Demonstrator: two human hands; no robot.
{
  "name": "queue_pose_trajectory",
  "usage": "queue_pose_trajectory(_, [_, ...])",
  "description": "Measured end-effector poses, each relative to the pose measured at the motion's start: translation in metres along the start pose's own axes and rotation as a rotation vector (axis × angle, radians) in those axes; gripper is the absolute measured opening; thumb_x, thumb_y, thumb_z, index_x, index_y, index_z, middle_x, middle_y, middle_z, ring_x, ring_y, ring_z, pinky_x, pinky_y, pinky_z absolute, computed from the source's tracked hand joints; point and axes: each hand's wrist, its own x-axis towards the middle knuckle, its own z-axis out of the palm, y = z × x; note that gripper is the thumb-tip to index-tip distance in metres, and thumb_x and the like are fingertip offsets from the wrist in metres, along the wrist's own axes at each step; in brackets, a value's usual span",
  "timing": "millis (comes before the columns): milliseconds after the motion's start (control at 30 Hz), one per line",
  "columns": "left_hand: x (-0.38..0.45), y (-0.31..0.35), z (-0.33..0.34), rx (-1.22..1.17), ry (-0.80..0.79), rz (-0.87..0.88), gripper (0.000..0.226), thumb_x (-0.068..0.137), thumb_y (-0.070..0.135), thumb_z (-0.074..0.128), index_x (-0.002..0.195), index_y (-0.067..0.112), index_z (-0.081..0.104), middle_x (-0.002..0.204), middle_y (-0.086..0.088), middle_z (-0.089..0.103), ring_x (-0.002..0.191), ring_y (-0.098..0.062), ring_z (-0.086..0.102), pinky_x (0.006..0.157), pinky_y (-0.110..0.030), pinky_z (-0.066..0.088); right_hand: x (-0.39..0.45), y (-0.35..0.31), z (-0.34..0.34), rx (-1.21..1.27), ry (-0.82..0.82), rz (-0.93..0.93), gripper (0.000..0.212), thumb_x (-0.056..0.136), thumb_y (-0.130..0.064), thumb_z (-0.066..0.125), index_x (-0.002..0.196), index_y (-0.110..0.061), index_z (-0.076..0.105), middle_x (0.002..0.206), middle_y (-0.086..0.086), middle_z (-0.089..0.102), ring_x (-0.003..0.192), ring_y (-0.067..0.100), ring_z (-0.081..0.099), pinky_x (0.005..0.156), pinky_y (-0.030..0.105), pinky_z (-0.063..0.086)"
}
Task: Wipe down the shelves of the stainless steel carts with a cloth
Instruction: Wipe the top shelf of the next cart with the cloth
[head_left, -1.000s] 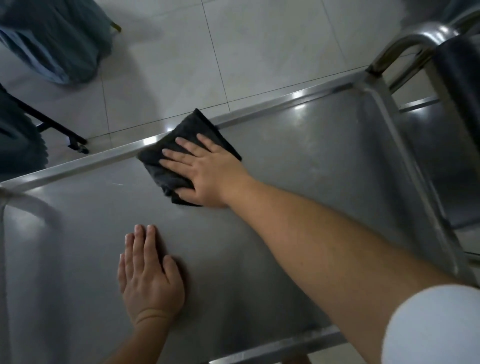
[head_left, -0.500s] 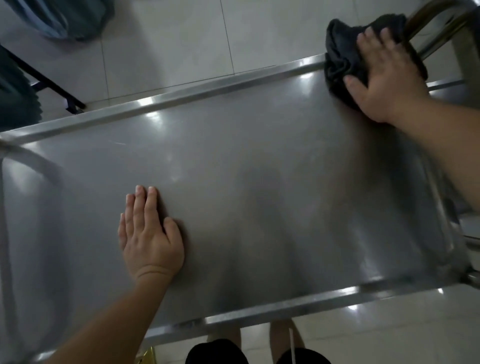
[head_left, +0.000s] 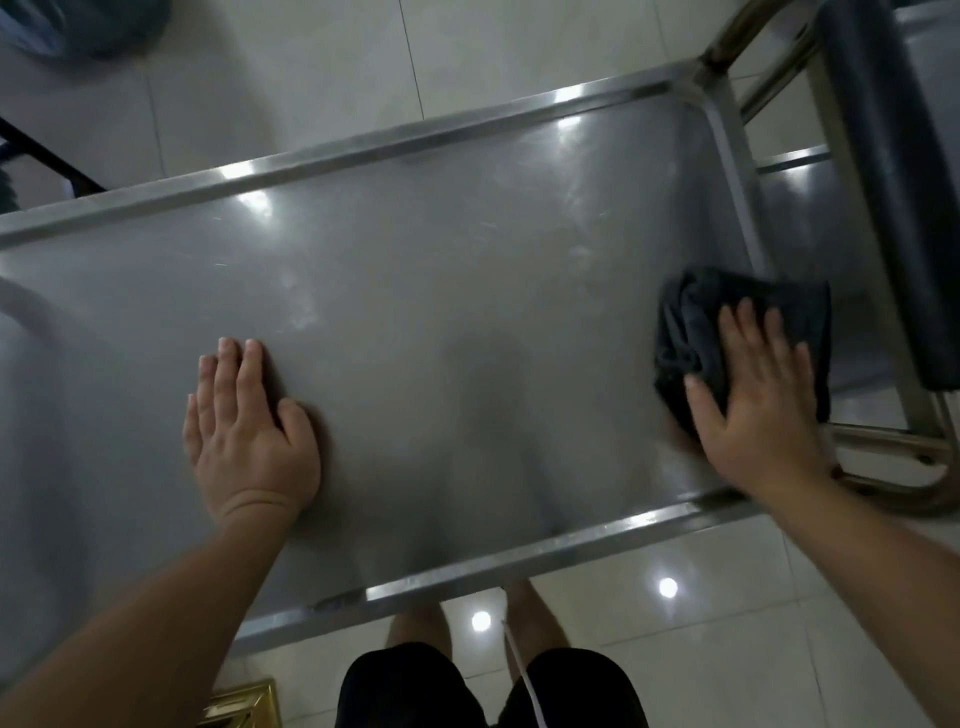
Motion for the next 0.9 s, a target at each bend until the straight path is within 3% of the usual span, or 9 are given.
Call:
queue_pose_trajectory(133, [-0.001, 0.0, 0.001, 0.005, 0.012, 0.013, 0.07, 0.097, 0.038, 0.038, 0.166, 0.028, 0.026, 0.176, 0.001, 0.02, 0.162, -0.019, 0.011, 0.131, -0.041, 0.007, -0.09, 0.026, 0.006, -0.025, -0.102, -0.011, 0.077, 0.101, -0.054, 0.035, 0.166, -0.019, 0.018, 0.174, 0.001, 0.015, 0.161, 0.023, 0.006, 0.128, 0.057, 0.011])
queue_pose_trajectory(233, [-0.003, 0.0, 0.003, 0.011, 0.012, 0.016, 0.071, 0.097, 0.037, 0.037, 0.167, 0.026, 0.025, 0.176, 0.0, 0.019, 0.163, -0.02, 0.011, 0.131, -0.043, 0.007, -0.093, 0.031, 0.004, -0.041, -0.143, -0.077, 0.078, 0.099, -0.052, 0.037, 0.166, -0.018, 0.019, 0.174, -0.001, 0.012, 0.161, 0.025, 0.006, 0.127, 0.057, 0.012])
queue_pose_trajectory(400, [-0.005, 0.0, 0.005, 0.021, 0.025, 0.034, 0.072, 0.097, 0.036, 0.039, 0.167, 0.022, 0.026, 0.176, -0.003, 0.02, 0.163, -0.022, 0.011, 0.131, -0.043, 0.007, 0.005, -0.006, 0.007, -0.078, -0.048, -0.344, 0.077, 0.096, -0.053, 0.042, 0.162, -0.015, 0.034, 0.17, 0.004, 0.027, 0.158, 0.03, 0.02, 0.123, 0.06, 0.021])
queue_pose_trajectory(500, [-0.002, -0.001, 0.005, 0.024, 0.025, 0.039, 0.072, 0.097, 0.037, 0.038, 0.167, 0.023, 0.025, 0.176, -0.003, 0.02, 0.163, -0.021, 0.011, 0.131, -0.041, 0.005, 0.101, -0.054, 0.01, -0.081, 0.019, -0.294, 0.074, 0.097, -0.055, 0.04, 0.162, -0.02, 0.033, 0.17, 0.001, 0.029, 0.158, 0.028, 0.022, 0.125, 0.056, 0.019])
queue_pose_trajectory(667, [-0.001, 0.001, 0.003, 0.022, 0.005, 0.027, 0.072, 0.097, 0.037, 0.038, 0.167, 0.023, 0.025, 0.176, -0.001, 0.018, 0.163, -0.019, 0.008, 0.131, -0.041, 0.004, 0.231, -0.127, 0.004, -0.066, -0.007, -0.192, 0.077, 0.098, -0.064, 0.022, 0.167, -0.029, 0.011, 0.175, -0.005, 0.008, 0.161, 0.023, 0.002, 0.129, 0.051, 0.004])
queue_pose_trajectory(767, [-0.001, 0.002, 0.0, 0.028, 0.005, 0.021, 0.072, 0.097, 0.037, 0.04, 0.167, 0.024, 0.027, 0.176, 0.0, 0.018, 0.163, -0.019, 0.009, 0.131, -0.039, 0.003, 0.25, -0.142, 0.003, -0.036, -0.002, -0.16, 0.078, 0.097, -0.062, 0.023, 0.167, -0.028, 0.013, 0.174, -0.004, 0.01, 0.161, 0.026, 0.003, 0.129, 0.052, 0.004])
queue_pose_trajectory(900, [-0.002, 0.003, -0.002, 0.017, 0.0, 0.016, 0.072, 0.096, 0.036, 0.04, 0.166, 0.024, 0.028, 0.176, 0.0, 0.018, 0.163, -0.018, 0.009, 0.131, -0.039, 0.002, 0.208, -0.132, 0.006, -0.04, -0.062, -0.201, 0.077, 0.098, -0.062, 0.022, 0.167, -0.028, 0.013, 0.175, -0.005, 0.008, 0.161, 0.024, 0.002, 0.129, 0.05, 0.004])
